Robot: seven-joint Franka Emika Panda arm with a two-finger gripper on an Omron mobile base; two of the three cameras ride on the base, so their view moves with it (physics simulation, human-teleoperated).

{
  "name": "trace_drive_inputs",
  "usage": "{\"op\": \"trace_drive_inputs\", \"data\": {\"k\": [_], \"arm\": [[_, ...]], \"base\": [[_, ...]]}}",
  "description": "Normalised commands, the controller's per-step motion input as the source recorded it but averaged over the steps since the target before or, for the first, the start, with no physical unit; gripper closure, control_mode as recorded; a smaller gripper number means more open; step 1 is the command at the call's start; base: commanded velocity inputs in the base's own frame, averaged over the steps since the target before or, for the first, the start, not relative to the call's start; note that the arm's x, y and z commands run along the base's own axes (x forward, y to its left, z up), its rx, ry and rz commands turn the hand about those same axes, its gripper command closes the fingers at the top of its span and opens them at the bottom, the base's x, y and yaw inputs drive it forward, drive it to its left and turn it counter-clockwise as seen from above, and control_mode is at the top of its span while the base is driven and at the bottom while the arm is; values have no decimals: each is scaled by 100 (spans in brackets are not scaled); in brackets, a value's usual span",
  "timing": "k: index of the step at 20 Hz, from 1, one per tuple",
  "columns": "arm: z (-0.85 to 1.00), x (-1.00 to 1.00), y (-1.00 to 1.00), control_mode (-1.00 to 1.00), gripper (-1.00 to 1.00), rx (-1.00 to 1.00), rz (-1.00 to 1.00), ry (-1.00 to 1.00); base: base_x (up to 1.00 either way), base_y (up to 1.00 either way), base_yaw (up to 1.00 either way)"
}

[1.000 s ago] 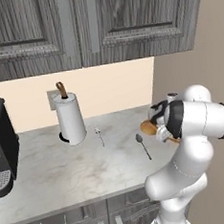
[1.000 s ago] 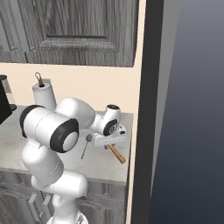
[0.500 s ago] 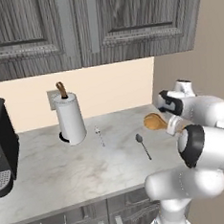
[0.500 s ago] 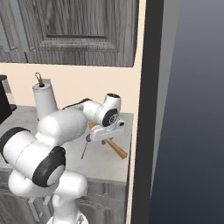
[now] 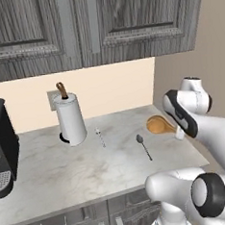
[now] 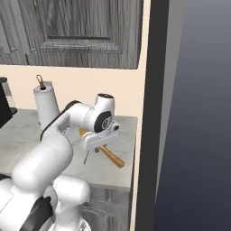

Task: Organize the utensils by type. Pick up the wooden spoons from the counter and place them in the open cabinet. Then pick up the metallic utensils from the counter and place them in the open drawer.

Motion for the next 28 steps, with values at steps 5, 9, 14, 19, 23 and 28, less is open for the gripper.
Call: {"op": "trace_drive_inputs", "data": {"k": [5, 9, 14, 19, 23, 28], "arm": [[38, -67, 18, -100, 100, -2, 1, -1], [15, -69, 8, -100, 100, -4, 0, -8], [0, -8, 3, 100, 100, -1, 1, 0], [0, 0, 0, 100, 100, 0, 0, 0], [0, 0, 0, 100, 100, 0, 0, 0], [0, 0, 0, 100, 100, 0, 0, 0]], "base": [[0, 0, 0], [0, 0, 0], [0, 0, 0], [-38, 17, 11], [-71, 51, 39], [-72, 60, 42]]}}
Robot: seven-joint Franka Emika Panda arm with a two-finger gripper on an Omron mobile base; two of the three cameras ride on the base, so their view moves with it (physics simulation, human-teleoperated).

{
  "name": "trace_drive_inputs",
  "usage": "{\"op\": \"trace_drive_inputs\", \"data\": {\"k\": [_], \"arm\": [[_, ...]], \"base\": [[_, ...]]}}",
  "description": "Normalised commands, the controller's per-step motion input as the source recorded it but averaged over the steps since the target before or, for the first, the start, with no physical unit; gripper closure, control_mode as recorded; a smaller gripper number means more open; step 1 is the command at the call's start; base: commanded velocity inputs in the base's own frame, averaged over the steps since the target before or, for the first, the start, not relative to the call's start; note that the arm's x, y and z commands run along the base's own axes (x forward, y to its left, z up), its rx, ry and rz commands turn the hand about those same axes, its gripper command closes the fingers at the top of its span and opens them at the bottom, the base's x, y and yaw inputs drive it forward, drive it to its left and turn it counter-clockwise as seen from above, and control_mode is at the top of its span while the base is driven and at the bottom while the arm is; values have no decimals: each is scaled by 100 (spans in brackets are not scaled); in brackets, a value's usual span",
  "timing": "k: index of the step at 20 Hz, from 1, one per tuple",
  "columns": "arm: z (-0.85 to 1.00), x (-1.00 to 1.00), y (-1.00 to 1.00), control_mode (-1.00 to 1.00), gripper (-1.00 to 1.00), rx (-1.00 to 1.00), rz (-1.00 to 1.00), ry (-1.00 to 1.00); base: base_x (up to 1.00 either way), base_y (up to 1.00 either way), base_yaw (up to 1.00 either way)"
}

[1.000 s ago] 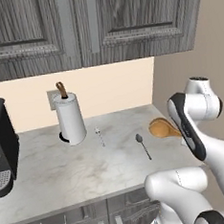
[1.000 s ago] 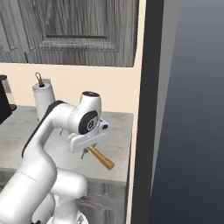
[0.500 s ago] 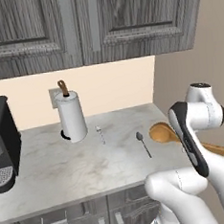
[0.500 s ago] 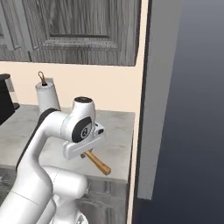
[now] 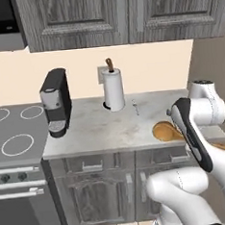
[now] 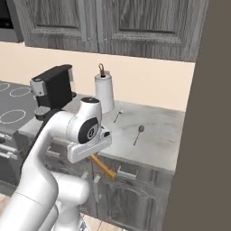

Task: Organize the utensils by type. Pick up the wooden spoons from the counter and place them in the open cabinet. Then pick up the metallic utensils from the counter and place them in the open drawer.

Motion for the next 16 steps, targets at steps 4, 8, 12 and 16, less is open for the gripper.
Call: {"op": "trace_drive_inputs", "data": {"k": [4, 8, 12, 16], "arm": [[0, 0, 0, 100, 100, 0, 0, 0], [0, 0, 0, 100, 100, 0, 0, 0], [0, 0, 0, 100, 100, 0, 0, 0], [0, 0, 0, 100, 100, 0, 0, 0]], "base": [[-71, 71, 38], [-50, 78, 56], [-29, 86, 69], [-6, 72, 77]]}}
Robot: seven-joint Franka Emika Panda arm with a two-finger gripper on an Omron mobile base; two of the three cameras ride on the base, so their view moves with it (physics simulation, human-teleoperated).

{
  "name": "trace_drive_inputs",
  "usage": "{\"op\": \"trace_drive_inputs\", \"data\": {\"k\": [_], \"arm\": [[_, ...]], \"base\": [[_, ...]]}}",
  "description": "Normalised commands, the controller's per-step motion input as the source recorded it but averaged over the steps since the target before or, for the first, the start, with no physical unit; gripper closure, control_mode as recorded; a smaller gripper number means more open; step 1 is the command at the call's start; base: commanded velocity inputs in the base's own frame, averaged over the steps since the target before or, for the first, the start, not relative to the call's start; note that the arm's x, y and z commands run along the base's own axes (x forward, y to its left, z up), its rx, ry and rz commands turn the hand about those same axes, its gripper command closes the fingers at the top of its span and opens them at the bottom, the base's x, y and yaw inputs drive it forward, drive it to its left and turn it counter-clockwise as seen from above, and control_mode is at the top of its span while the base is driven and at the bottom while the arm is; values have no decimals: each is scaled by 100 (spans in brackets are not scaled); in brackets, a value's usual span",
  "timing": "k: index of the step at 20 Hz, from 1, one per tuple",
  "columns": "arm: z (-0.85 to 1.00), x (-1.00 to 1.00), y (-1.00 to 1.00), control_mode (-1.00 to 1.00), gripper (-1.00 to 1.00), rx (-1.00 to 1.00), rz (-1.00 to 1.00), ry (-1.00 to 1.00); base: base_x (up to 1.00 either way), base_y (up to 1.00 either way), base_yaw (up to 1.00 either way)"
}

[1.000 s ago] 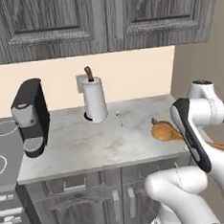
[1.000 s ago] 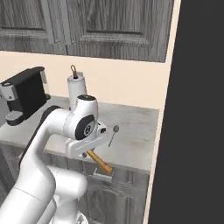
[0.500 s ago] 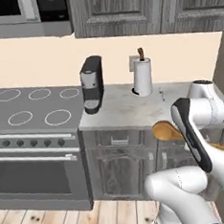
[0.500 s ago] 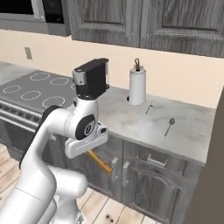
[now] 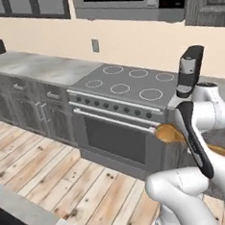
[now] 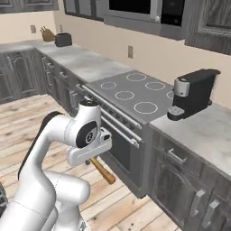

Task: Organize the utensils by type. Pick up the wooden spoons from the counter and place them in the open cabinet. Then pick up the metallic utensils from the counter and place them in the open drawer.

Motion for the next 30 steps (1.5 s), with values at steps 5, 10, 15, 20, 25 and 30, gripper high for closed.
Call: {"op": "trace_drive_inputs", "data": {"k": [5, 10, 15, 20, 25, 30], "arm": [[0, 0, 0, 100, 100, 0, 0, 0], [0, 0, 0, 100, 100, 0, 0, 0], [0, 0, 0, 100, 100, 0, 0, 0], [0, 0, 0, 100, 100, 0, 0, 0], [0, 0, 0, 100, 100, 0, 0, 0], [0, 0, 0, 100, 100, 0, 0, 0]], "base": [[1, 56, 74], [44, 43, 44], [90, 7, 8], [85, -7, 2], [91, 0, 26], [85, 0, 52]]}}
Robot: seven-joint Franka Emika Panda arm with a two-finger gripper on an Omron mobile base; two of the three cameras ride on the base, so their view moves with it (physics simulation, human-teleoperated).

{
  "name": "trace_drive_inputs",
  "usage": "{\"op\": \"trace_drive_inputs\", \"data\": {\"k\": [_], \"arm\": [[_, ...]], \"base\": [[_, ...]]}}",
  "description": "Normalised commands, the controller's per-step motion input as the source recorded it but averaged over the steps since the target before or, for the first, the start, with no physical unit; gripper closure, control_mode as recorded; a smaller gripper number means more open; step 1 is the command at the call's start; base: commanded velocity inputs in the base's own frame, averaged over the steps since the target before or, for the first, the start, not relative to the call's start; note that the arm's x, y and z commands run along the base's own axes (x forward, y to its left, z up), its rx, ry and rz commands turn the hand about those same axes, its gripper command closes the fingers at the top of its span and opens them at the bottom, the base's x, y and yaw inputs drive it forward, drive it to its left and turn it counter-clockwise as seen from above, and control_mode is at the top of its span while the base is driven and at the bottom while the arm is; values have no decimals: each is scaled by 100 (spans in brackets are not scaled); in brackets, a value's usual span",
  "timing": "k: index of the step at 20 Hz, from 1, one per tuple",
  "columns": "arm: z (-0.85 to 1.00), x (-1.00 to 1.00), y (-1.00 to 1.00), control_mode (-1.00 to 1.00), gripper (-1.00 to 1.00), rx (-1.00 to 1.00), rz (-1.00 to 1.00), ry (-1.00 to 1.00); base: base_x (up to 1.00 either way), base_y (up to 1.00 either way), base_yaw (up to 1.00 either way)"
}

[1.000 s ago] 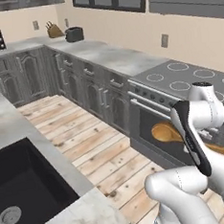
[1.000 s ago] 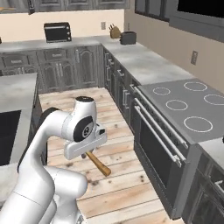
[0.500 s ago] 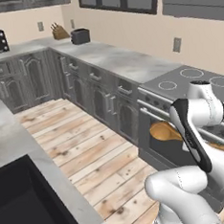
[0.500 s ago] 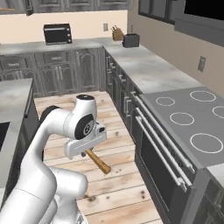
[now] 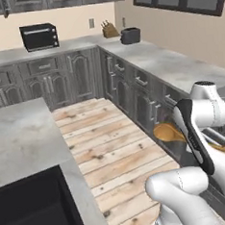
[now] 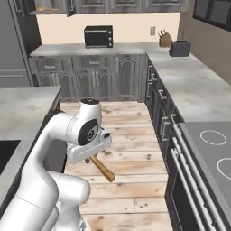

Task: Organize the utensils by type. Pick up the wooden spoons from the counter and place them in the open cabinet. Then pick up the metallic utensils from the counter and place them in the open drawer.

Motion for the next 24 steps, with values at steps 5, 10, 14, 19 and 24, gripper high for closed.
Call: {"op": "trace_drive_inputs", "data": {"k": [5, 10, 14, 19, 24], "arm": [[0, 0, 0, 100, 100, 0, 0, 0], [0, 0, 0, 100, 100, 0, 0, 0], [0, 0, 0, 100, 100, 0, 0, 0], [0, 0, 0, 100, 100, 0, 0, 0], [0, 0, 0, 100, 100, 0, 0, 0]], "base": [[90, 0, 39], [95, 0, 35], [100, 0, 24], [100, -4, 10], [100, -10, 2]]}}
